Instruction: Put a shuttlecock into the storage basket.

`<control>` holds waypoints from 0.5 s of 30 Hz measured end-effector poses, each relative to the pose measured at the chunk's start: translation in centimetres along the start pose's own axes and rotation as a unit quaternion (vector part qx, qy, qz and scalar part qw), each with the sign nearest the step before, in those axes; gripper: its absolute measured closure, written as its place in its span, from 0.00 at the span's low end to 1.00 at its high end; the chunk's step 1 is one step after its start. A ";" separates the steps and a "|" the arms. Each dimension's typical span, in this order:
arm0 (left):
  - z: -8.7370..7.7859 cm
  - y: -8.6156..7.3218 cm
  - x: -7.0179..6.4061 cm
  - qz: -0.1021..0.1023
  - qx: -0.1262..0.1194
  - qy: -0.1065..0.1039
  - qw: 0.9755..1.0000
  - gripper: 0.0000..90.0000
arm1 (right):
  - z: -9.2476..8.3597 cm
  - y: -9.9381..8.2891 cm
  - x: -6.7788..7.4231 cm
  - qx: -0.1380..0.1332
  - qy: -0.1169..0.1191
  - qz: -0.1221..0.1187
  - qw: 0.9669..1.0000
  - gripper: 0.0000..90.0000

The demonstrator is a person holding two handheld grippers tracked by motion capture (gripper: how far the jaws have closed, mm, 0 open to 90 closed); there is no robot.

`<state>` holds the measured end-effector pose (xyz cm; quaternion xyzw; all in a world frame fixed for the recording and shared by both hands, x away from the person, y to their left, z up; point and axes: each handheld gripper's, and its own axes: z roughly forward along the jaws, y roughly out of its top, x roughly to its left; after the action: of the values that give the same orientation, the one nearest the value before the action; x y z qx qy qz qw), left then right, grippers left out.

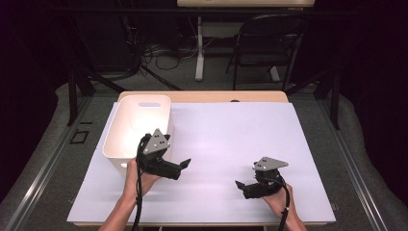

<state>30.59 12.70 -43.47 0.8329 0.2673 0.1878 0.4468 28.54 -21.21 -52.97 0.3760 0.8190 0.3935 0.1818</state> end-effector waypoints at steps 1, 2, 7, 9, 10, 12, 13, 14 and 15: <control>0.2 0.0 -0.2 0.003 0.000 -0.004 1.000 0.00 | 0.0 0.0 0.0 0.001 0.000 -0.001 1.000 0.05; 0.3 0.0 -0.4 0.005 0.001 -0.007 1.000 0.00 | -0.1 0.0 0.0 0.003 0.001 -0.001 1.000 0.05; 1.5 -0.3 -1.5 0.019 0.007 -0.030 0.999 0.00 | -0.1 0.0 -0.1 0.001 0.000 -0.001 1.000 0.05; 1.7 -0.5 -1.7 0.020 0.007 -0.034 0.999 0.00 | -0.1 0.0 -0.1 0.000 0.000 -0.001 1.000 0.05; 1.9 -0.6 -1.9 0.023 0.009 -0.039 0.999 0.00 | -0.1 0.0 -0.1 0.000 0.000 -0.001 1.000 0.05; 2.3 -1.0 -2.2 0.026 0.013 -0.042 0.999 0.00 | -0.1 0.0 -0.1 0.000 0.000 -0.001 1.000 0.05; 2.5 -1.3 -2.4 0.029 0.014 -0.041 0.999 0.00 | -0.1 0.0 -0.1 0.000 0.000 -0.001 1.000 0.05; 2.7 -1.5 -2.6 0.031 0.017 -0.042 0.998 0.00 | -0.1 0.0 -0.1 0.000 0.000 0.000 1.000 0.05; 2.8 -1.8 -2.7 0.035 0.020 -0.042 0.998 0.00 | -0.1 0.0 -0.1 0.000 -0.001 0.000 1.000 0.05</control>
<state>29.52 10.02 -46.67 0.8576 0.2228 0.1624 0.4342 28.54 -21.38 -52.94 0.3766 0.8188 0.3931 0.1822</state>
